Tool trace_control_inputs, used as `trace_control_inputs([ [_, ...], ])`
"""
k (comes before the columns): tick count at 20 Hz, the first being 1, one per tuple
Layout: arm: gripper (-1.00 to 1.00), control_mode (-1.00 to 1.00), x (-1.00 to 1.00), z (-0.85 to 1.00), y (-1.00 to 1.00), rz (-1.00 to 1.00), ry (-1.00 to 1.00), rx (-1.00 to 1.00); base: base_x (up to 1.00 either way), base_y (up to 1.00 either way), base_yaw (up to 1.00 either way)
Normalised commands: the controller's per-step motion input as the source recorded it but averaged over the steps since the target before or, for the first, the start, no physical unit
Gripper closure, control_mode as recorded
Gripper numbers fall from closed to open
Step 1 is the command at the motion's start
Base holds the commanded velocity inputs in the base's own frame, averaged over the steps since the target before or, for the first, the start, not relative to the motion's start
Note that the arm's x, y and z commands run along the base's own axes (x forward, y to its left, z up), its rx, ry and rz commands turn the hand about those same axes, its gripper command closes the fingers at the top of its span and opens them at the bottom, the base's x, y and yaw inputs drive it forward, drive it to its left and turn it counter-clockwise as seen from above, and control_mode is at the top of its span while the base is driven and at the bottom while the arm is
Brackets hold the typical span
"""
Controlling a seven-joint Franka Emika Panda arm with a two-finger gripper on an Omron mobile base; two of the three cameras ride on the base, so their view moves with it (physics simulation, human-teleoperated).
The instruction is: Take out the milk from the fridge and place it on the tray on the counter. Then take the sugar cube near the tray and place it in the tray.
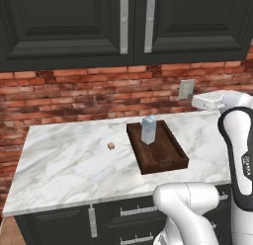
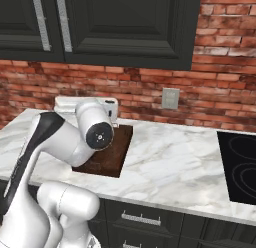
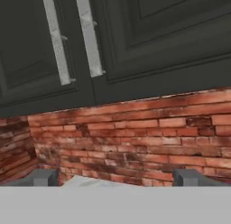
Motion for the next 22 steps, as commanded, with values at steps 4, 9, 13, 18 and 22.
trace_control_inputs([
  [4,-1.00,-1.00,-0.43,-0.16,0.58,0.00,0.32,-0.14,0.00,0.00,0.00],
  [9,-1.00,-1.00,-0.44,-0.36,0.57,0.00,0.15,-0.17,0.00,0.00,0.00],
  [13,-1.00,-1.00,-0.15,-0.16,0.70,0.00,0.19,-0.27,0.00,0.00,0.00],
  [18,-1.00,-1.00,-0.14,-0.12,0.71,0.00,0.21,-0.33,0.00,0.00,0.00],
  [22,-1.00,-1.00,-0.03,-0.17,0.51,0.00,0.27,-0.35,0.00,0.00,0.00],
])
